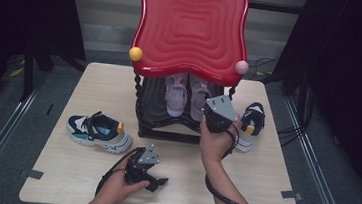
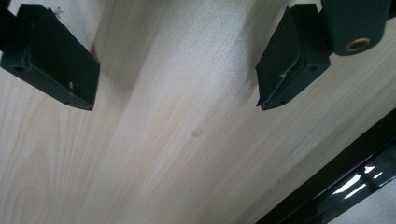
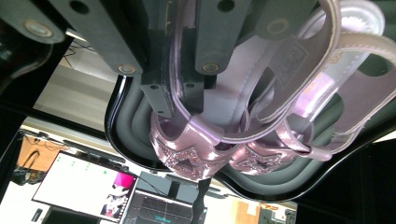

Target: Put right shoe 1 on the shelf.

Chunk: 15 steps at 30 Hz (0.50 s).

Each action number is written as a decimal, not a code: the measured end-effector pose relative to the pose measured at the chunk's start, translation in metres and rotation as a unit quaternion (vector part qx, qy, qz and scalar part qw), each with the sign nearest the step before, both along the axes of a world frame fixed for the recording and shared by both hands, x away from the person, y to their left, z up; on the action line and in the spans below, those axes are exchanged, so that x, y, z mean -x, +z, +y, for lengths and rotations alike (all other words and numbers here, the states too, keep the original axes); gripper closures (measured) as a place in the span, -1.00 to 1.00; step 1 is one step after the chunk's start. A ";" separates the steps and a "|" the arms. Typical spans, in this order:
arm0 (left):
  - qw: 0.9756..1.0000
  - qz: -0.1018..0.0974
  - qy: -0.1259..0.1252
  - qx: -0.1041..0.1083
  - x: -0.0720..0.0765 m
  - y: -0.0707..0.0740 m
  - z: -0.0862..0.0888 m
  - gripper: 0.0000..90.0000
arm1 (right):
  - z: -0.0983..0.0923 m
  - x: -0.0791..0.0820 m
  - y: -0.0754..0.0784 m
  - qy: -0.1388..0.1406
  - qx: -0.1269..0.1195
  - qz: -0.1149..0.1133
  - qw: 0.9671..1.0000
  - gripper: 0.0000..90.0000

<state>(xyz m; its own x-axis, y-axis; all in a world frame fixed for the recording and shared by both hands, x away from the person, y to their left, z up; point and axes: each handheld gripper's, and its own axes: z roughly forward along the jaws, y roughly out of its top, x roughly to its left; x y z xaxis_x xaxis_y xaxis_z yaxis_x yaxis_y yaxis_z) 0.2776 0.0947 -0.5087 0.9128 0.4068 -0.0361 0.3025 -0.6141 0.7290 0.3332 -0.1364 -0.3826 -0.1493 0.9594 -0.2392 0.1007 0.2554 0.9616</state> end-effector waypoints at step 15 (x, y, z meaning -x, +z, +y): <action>1.000 0.000 0.000 0.000 0.000 0.000 0.000 -0.72 | 0.006 -0.014 -0.007 -0.020 -0.010 0.001 1.000 0.88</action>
<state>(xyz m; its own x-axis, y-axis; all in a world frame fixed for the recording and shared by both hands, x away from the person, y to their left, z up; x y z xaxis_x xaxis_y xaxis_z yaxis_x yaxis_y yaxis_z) 0.2776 0.0947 -0.5087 0.9128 0.4067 -0.0362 0.3026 -0.6141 0.7289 0.3471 -0.1306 -0.3899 -0.1111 0.9693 -0.2195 0.1114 0.2316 0.9664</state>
